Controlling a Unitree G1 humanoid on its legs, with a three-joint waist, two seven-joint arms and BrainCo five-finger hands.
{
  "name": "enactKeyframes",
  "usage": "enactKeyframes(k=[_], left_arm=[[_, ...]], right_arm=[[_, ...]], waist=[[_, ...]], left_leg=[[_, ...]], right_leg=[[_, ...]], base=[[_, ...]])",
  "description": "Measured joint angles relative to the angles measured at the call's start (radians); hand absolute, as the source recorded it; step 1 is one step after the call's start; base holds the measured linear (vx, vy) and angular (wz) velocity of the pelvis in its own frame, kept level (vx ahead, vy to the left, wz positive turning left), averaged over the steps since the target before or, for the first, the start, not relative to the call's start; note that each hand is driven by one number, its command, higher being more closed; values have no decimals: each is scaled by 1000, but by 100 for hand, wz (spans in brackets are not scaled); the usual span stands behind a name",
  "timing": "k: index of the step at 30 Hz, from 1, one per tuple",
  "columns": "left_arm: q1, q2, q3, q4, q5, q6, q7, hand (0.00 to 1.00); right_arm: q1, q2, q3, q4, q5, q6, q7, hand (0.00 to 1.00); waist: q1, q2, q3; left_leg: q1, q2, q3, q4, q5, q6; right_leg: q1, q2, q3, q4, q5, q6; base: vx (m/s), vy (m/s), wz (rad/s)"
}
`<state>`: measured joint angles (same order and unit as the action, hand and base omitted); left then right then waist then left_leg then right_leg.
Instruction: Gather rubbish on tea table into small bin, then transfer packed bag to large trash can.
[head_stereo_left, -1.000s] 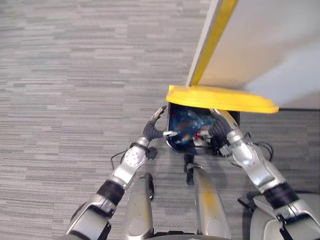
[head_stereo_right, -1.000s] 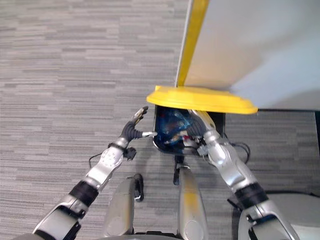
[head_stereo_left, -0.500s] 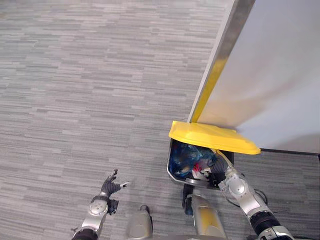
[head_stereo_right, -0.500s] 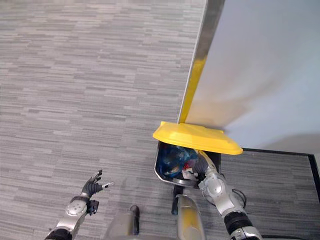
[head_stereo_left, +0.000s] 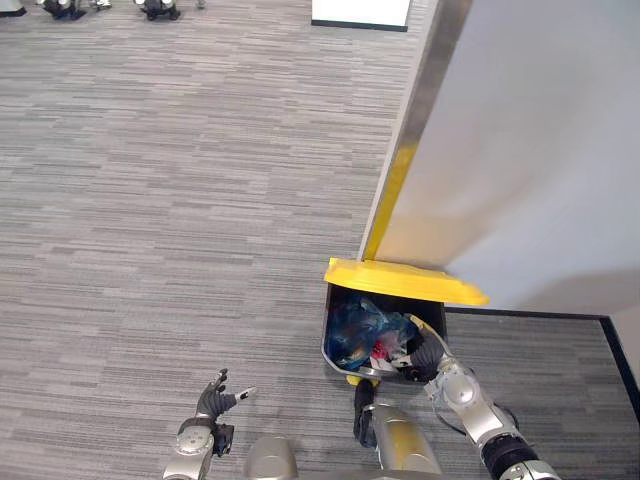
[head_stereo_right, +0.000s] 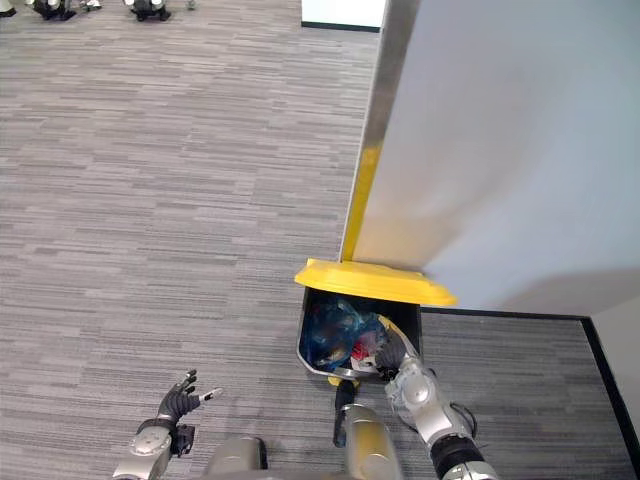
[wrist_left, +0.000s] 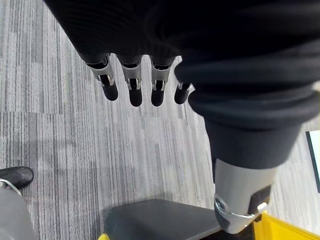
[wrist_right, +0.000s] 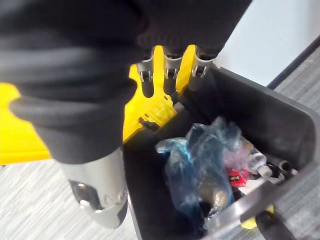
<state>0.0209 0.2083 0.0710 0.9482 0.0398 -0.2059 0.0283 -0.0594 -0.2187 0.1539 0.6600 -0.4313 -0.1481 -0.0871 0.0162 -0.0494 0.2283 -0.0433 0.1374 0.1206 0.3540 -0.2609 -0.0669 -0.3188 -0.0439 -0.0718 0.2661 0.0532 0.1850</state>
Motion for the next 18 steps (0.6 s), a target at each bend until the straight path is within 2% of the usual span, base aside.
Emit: enactKeyframes(k=[1, 2, 4, 5, 6, 7, 8, 9, 10, 11, 14, 18], left_arm=[[1, -24, 13, -3, -2, 0, 3, 0], [1, -34, 10, -4, -2, 3, 8, 0], [16, -48, 11, -7, -2, 5, 16, 0], [26, -59, 14, -7, -2, 7, 17, 0], [29, -60, 21, -7, -2, 12, 17, 0], [32, -79, 27, -4, -2, 22, 18, 0], [41, -119, 30, -4, -2, 27, 16, 0], [44, -130, 32, -3, -2, 27, 16, 0], [45, -139, 33, 2, -2, 27, 16, 0], [34, -152, 33, 11, -1, 28, 16, 0], [39, -147, 34, 14, -1, 27, 18, 0], [41, -128, 33, 27, -1, 28, 20, 0]], right_arm=[[19, 13, -11, -2, 6, 0, 1, 0], [77, 34, -37, -1, 12, 0, 1, 0], [157, 76, -72, 26, 34, 1, 5, 0], [192, 99, -92, 53, 43, 3, 5, 0], [203, 110, -113, 63, 54, 4, 7, 0], [214, 114, -141, 74, 72, 6, 6, 0], [215, 111, -172, 121, 80, 11, 2, 0], [214, 103, -182, 143, 87, 13, 2, 0], [208, 101, -195, 176, 92, 18, 2, 0], [199, 97, -210, 224, 115, 27, 3, 0], [204, 94, -250, 270, 157, 45, 0, 0], [208, 93, -284, 297, 174, 48, -5, 0]], waist=[[-4, 15, 13], [-12, 8, 11], [-6, -6, 0], [-6, -16, -6], [-6, -33, -15], [-6, -25, -18], [-3, 1, -49], [-3, 5, -64], [-3, 7, -74], [-12, 24, -78], [-9, 36, -96], [-11, 34, -107]], left_leg=[[-17, 13, 19, 3, 10, 2], [-14, 14, 18, -11, 26, 2], [-13, 23, 18, -30, 48, -10], [-21, 27, 24, -39, 64, -24], [-26, 28, 26, -40, 70, -30], [-28, 26, 35, -62, 80, -43], [-27, 38, 46, -144, 118, -43], [-27, 37, 51, -175, 135, -45], [-27, 37, 61, -209, 160, -55], [-10, 42, 52, -252, 187, -48], [9, 50, 46, -312, 227, -46], [18, 39, 45, -321, 230, -42]], right_leg=[[-45, -20, -25, 190, -66, -116], [-51, -50, -49, 395, -140, -151], [0, -92, -62, 526, -195, -133], [40, -119, -65, 512, -232, -110], [48, -117, -69, 478, -243, -89], [58, -103, -87, 431, -247, -90], [95, -56, -85, 266, -247, -92], [116, -42, -85, 191, -253, -102], [137, -28, -83, 94, -251, -158], [151, -5, -82, 31, -207, -166], [173, 31, -62, -68, -147, -166], [198, 28, -61, -118, -118, -154]], base=[[-270, -41, -38], [-253, -68, -18], [-123, -106, -10], [-74, -156, -17], [-105, -187, -20], [-92, -92, -45], [-141, -142, -56], [-104, -100, -62], [-91, -112, -39], [-61, -72, -42], [-73, -34, -32], [-19, 41, -1]])
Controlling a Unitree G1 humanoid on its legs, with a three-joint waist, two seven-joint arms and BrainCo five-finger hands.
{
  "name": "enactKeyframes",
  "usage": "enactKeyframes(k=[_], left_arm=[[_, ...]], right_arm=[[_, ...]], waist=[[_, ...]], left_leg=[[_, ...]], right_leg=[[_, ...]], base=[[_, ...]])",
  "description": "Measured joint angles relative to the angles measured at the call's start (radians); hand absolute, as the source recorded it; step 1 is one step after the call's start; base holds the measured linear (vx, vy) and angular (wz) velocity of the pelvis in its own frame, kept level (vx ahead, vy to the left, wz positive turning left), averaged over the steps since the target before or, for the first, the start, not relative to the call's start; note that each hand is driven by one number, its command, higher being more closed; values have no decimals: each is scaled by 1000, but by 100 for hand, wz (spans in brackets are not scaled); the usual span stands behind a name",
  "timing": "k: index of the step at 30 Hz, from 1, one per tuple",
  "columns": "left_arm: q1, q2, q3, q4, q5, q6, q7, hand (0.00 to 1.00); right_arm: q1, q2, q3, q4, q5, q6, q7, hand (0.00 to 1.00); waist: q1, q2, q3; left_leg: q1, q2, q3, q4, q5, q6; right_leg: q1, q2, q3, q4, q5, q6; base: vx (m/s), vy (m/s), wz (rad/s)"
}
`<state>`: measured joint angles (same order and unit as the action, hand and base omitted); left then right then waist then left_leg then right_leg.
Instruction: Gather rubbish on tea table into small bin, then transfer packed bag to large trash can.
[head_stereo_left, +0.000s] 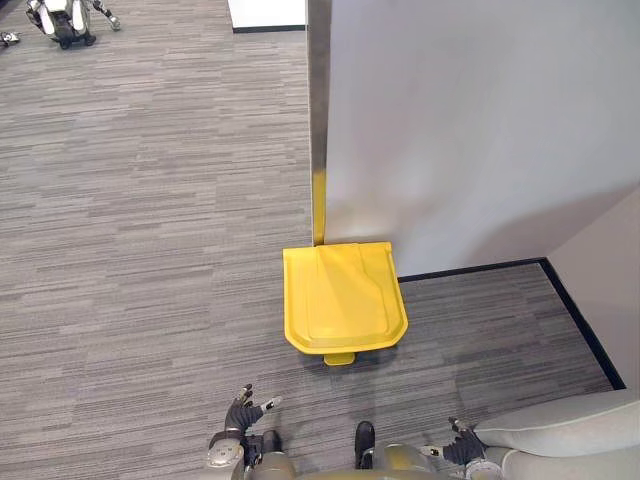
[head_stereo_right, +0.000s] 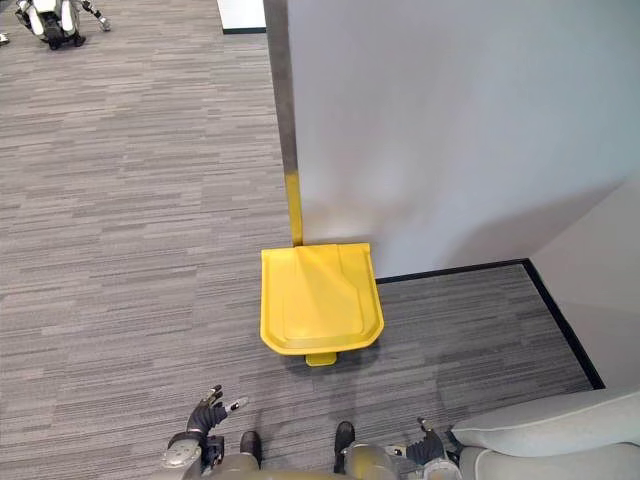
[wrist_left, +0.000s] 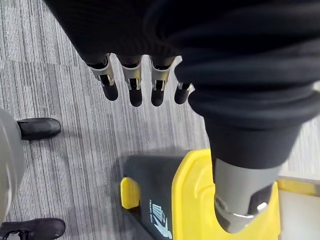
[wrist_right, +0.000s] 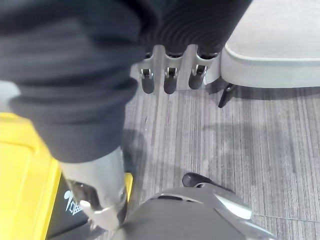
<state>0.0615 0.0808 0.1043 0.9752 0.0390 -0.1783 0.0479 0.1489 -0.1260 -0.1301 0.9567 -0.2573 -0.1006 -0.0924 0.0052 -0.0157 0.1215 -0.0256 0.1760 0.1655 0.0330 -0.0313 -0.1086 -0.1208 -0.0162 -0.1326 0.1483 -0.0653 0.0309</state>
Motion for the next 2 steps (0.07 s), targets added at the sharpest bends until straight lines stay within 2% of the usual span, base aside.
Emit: enactKeyframes(k=[2], left_arm=[[3, 13, 0, 16, 1, 3, 0, 0]], right_arm=[[-5, 1, -1, 10, 13, 2, 0, 0]], waist=[[-2, -1, -5]], left_leg=[[4, -13, -1, -3, 2, 1]], right_leg=[[17, -7, 2, -25, 13, 10]], base=[[20, 67, 4]])
